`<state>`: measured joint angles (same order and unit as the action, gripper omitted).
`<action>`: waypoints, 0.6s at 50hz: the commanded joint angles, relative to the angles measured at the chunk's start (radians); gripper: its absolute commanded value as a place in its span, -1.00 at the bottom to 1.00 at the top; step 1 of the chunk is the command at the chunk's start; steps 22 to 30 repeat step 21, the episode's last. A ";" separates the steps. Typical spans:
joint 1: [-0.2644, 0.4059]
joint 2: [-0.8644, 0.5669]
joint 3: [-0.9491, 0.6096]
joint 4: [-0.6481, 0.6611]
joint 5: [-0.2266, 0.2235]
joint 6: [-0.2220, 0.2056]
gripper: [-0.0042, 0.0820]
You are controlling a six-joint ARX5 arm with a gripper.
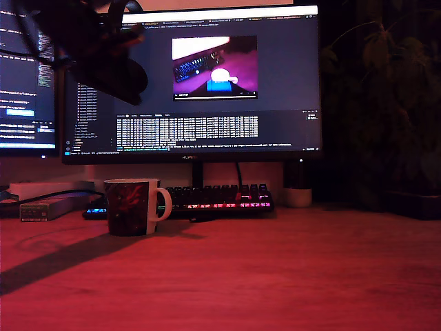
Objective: Pick up the coffee capsules from the table one by one and drop them inside the nearest coffee cup
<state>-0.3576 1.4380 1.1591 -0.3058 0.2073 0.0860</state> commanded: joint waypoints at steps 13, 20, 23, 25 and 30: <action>0.002 -0.214 -0.190 0.083 -0.003 -0.042 -0.95; 0.002 -0.268 -0.229 0.082 -0.002 -0.072 -0.95; 0.002 -0.274 -0.230 0.080 -0.002 -0.074 -0.95; 0.002 -0.274 -0.230 0.080 -0.002 -0.074 -0.95; 0.002 -0.274 -0.230 0.080 -0.002 -0.074 -0.95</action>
